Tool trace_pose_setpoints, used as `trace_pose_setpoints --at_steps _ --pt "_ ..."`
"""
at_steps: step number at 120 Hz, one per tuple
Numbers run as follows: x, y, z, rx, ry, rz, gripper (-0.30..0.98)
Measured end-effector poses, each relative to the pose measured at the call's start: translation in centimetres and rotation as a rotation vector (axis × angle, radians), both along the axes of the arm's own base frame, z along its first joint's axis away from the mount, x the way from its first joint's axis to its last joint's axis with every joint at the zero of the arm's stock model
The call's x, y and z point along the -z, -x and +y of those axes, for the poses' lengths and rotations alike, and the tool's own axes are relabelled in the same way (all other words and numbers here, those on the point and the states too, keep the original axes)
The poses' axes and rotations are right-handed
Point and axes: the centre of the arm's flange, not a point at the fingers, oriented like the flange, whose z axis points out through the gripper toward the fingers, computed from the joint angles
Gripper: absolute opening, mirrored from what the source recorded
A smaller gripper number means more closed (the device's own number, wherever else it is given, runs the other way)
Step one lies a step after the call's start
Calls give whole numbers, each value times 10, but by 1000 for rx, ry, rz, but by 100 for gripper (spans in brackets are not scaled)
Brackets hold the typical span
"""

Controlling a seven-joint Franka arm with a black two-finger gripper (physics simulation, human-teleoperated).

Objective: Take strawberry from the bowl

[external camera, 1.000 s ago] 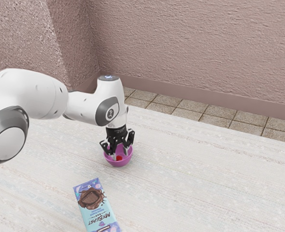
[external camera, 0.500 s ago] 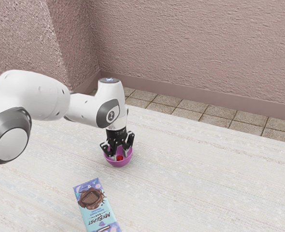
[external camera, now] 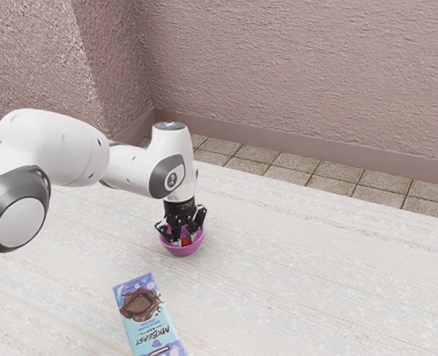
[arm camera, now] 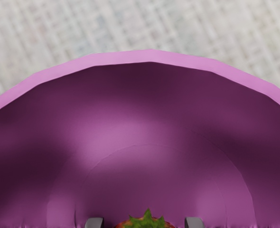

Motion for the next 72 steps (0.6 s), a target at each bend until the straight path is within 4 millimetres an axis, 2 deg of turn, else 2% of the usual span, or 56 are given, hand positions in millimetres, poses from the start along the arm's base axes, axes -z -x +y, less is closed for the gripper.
trace_pose_setpoints --at_steps 24,38,47,56,72 --pt "-17 0 -1 -1 4 -21 4" --pt "-43 3 -7 5 14 -52 2" --pt "-68 8 -15 18 28 -79 1" --pt "-84 13 -35 49 32 -92 0" --pt "-85 20 -82 123 29 -85 -2"
